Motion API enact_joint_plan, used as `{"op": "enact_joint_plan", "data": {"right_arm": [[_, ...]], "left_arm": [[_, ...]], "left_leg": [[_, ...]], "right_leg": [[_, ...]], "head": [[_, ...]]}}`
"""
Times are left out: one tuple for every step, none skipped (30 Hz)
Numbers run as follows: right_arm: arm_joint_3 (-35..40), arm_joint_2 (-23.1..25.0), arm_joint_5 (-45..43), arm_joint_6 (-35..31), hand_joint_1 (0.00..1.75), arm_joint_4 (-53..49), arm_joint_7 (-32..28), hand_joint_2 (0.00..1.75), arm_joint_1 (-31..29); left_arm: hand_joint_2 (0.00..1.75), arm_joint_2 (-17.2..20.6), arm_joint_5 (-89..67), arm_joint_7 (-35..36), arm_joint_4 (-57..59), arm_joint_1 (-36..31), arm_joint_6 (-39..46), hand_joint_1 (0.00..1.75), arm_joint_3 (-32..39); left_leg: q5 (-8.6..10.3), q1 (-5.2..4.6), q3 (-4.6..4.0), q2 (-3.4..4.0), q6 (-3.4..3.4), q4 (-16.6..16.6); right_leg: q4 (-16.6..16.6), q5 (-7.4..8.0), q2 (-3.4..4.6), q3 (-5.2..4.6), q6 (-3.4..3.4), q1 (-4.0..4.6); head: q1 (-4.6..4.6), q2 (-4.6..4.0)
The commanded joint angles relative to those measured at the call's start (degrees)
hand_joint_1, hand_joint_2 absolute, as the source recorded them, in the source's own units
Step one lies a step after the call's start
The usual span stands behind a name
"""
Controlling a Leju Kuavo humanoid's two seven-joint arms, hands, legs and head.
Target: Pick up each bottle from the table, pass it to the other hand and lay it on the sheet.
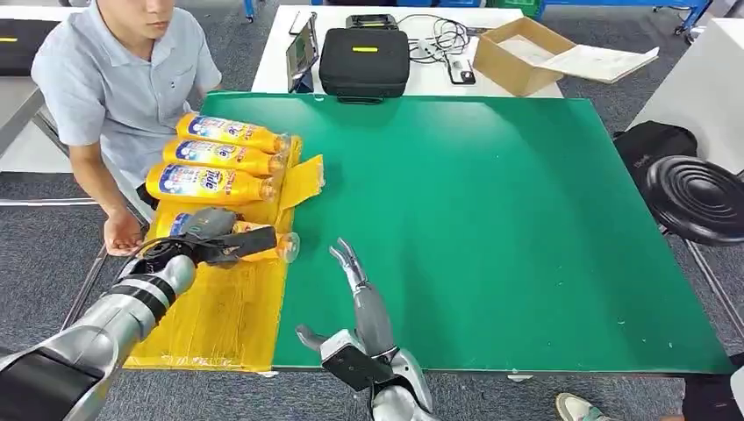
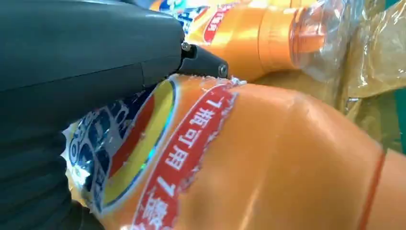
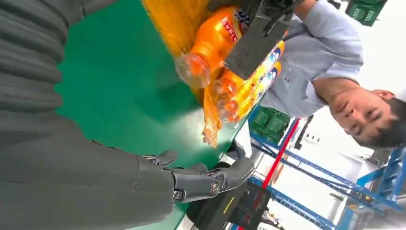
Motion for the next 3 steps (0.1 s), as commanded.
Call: {"op": "enact_joint_plan", "data": {"right_arm": [[-0.8, -1.1, 0.3, 0.4, 0.00, 4.4, 0.0, 0.00, -2.1], [-0.8, -1.1, 0.4, 0.2, 0.00, 4.7, 0.0, 0.00, -2.2], [-0.9, -1.2, 0.4, 0.2, 0.00, 4.7, 0.0, 0.00, -2.2]], "left_arm": [[1.75, -2.3, 7.7, -1.7, 6.1, 1.2, -6.9, 0.00, 7.7], [1.75, -2.4, 9.6, -1.8, 6.2, 1.0, -8.0, 0.00, 9.1], [1.75, -2.3, 10.3, -1.9, 5.9, 0.9, -8.5, 0.00, 9.4]], "left_leg": [[-0.01, -0.05, 0.29, 0.11, 0.05, -0.1], [0.01, -0.05, 0.35, 0.16, 0.09, -0.2], [0.02, -0.04, 0.30, 0.09, 0.07, -0.1]], "right_leg": [[-0.1, 0.01, 0.05, 0.25, -0.04, -0.03], [-0.1, 0.05, 0.05, 0.30, -0.07, -0.01], [-0.1, 0.03, 0.02, 0.26, -0.05, -0.01]], "head": [[-0.02, 0.00], [0.00, 0.00], [0.00, 0.00]]}}
